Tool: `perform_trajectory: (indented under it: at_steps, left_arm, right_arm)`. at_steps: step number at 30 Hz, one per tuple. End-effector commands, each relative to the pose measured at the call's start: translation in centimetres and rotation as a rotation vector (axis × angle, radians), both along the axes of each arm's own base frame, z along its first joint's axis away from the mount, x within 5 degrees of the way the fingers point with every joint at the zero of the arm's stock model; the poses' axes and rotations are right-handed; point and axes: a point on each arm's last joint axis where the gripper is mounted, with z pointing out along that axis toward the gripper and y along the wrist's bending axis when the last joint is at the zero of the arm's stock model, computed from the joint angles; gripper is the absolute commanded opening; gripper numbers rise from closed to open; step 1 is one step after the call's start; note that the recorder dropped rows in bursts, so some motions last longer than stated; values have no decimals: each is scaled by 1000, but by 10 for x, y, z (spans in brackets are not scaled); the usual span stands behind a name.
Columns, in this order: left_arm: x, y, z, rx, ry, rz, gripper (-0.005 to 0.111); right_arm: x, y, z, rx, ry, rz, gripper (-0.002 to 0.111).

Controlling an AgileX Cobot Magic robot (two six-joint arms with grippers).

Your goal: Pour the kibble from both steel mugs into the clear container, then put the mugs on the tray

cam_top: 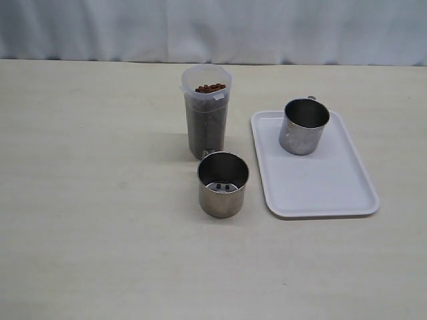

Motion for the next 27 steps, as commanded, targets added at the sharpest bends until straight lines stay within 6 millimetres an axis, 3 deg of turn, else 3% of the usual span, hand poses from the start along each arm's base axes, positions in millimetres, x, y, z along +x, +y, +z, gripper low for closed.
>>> perform_trajectory:
  at_steps: [1, 22, 27]
  left_arm:
    - [-1, 0, -7, -7, 66, 3, 0]
    - [-1, 0, -6, -7, 64, 3, 0]
    - [-1, 0, -6, -7, 64, 3, 0]
  right_arm:
    - [0, 0, 0, -1, -5, -3, 5]
    - [0, 0, 0, -1, -5, -3, 5]
    - [0, -2, -1, -110, -13, -4, 5]
